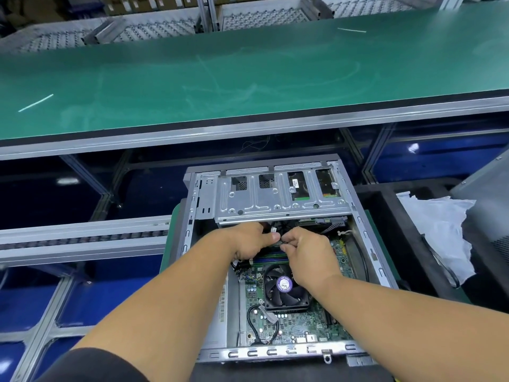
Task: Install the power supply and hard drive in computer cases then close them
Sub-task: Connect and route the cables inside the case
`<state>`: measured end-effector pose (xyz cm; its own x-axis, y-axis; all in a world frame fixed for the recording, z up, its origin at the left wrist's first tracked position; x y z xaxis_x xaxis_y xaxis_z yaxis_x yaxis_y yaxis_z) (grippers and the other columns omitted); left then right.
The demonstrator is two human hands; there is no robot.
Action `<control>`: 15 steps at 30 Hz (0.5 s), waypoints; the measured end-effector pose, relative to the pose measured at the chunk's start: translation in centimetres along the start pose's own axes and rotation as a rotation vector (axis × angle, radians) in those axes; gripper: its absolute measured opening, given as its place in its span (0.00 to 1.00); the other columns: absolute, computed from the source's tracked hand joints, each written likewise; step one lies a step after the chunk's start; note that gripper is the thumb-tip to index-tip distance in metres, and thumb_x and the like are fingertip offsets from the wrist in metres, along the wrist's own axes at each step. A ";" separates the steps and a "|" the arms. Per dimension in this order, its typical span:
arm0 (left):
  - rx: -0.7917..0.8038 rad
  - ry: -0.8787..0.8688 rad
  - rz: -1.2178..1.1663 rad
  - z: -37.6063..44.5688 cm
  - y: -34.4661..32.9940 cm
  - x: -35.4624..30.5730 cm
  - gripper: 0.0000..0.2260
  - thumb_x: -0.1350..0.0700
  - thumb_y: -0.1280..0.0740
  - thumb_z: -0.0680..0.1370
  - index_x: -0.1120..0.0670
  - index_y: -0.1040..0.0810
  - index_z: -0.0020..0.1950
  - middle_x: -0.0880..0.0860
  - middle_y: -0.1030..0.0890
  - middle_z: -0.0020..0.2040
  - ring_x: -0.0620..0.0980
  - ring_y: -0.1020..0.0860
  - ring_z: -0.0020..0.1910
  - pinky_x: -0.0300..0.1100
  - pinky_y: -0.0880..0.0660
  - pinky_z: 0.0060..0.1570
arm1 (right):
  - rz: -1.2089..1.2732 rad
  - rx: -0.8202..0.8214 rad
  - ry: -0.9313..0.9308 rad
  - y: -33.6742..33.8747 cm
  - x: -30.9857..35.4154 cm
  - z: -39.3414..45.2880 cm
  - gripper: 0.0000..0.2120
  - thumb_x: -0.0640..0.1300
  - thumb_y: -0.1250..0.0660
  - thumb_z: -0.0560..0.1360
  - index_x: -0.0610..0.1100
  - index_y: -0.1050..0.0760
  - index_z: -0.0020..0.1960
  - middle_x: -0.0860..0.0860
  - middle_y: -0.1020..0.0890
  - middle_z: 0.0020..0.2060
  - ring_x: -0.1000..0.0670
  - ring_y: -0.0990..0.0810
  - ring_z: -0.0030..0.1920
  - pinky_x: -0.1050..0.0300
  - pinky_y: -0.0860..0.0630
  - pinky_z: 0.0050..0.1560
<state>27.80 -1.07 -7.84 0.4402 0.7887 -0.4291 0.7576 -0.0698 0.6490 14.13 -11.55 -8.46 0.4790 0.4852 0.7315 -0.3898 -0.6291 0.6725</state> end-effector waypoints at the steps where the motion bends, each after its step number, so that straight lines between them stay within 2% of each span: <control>1: 0.000 -0.001 0.003 0.0 0.0 0.0 0.29 0.33 0.43 0.82 0.57 0.27 0.66 0.48 0.26 0.46 0.44 0.26 0.44 0.41 0.33 0.38 | -0.002 0.001 0.000 0.0 0.0 0.0 0.06 0.44 0.28 0.79 0.53 0.18 0.53 0.59 0.18 0.41 0.57 0.18 0.42 0.56 0.18 0.47; 6: -0.001 0.002 0.027 0.0 0.1 -0.1 0.29 0.33 0.44 0.82 0.57 0.27 0.65 0.49 0.25 0.46 0.45 0.26 0.44 0.42 0.32 0.38 | 0.032 -0.014 -0.001 0.2 0.0 -0.1 0.07 0.44 0.27 0.78 0.56 0.20 0.49 0.61 0.19 0.39 0.59 0.19 0.41 0.55 0.18 0.46; 12: -0.006 -0.001 0.022 -0.2 0.1 -0.2 0.28 0.34 0.44 0.83 0.57 0.27 0.66 0.49 0.26 0.46 0.45 0.26 0.44 0.41 0.32 0.38 | 0.044 -0.023 0.001 0.4 0.3 -0.2 0.06 0.44 0.27 0.78 0.55 0.19 0.49 0.62 0.19 0.38 0.61 0.20 0.40 0.57 0.19 0.44; 15: -0.001 -0.005 0.026 -0.2 0.1 -0.3 0.26 0.34 0.43 0.82 0.56 0.26 0.62 0.49 0.25 0.46 0.46 0.26 0.44 0.41 0.32 0.38 | 0.039 -0.022 0.017 0.5 0.5 -0.3 0.09 0.44 0.27 0.78 0.58 0.21 0.46 0.62 0.19 0.37 0.62 0.20 0.39 0.58 0.20 0.42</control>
<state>27.69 -1.17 -7.52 0.4619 0.7837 -0.4152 0.7457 -0.0896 0.6603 13.98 -11.38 -7.72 0.4499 0.4706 0.7590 -0.4256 -0.6342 0.6455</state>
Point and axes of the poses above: each hand's wrist, its own z-axis towards the middle knuckle, its own y-axis out of the back of the hand, x = y × z, the point moved 5 cm from there along z, towards the middle knuckle
